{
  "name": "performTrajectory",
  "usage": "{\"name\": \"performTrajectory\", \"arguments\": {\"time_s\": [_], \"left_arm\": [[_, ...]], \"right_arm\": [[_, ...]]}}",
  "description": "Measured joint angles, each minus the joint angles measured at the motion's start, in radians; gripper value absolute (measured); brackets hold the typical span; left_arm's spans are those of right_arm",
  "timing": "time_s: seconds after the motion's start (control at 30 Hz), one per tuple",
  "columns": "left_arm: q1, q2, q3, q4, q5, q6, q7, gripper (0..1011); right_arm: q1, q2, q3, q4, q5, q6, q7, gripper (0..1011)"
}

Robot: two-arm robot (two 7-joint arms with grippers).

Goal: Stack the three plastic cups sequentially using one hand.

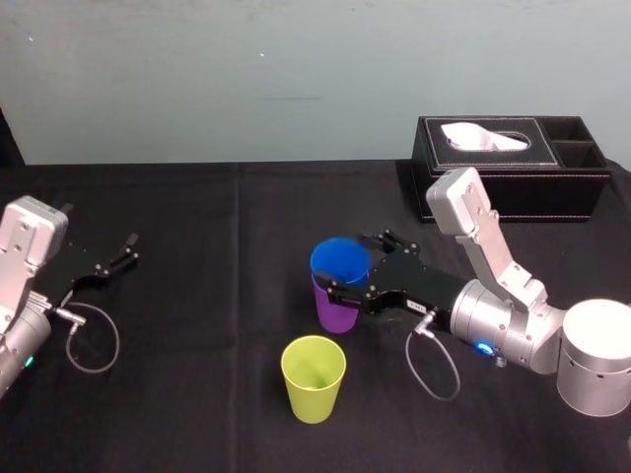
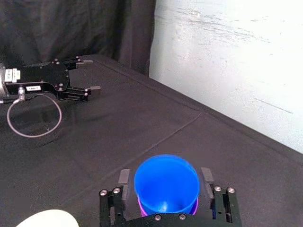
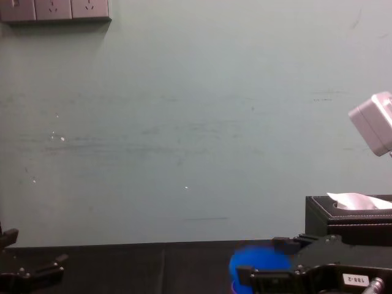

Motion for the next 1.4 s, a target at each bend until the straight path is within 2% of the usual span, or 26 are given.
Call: {"name": "performTrajectory", "arguments": {"time_s": [0.17,0.8,1.03,1.4], "left_arm": [[0.0,0.0,0.0,0.0,0.0,0.0,0.0,1011],[0.0,0.0,0.0,0.0,0.0,0.0,0.0,1011],[0.0,0.0,0.0,0.0,0.0,0.0,0.0,1011],[0.0,0.0,0.0,0.0,0.0,0.0,0.0,1011]], "right_arm": [[0.0,0.0,0.0,-0.001,0.0,0.0,-0.001,1003],[0.0,0.0,0.0,-0.002,0.0,0.001,-0.002,1000],[-0.042,0.033,0.021,-0.068,0.017,-0.008,0.003,1000],[-0.149,0.151,0.082,-0.164,0.091,-0.066,0.069,1000]]}}
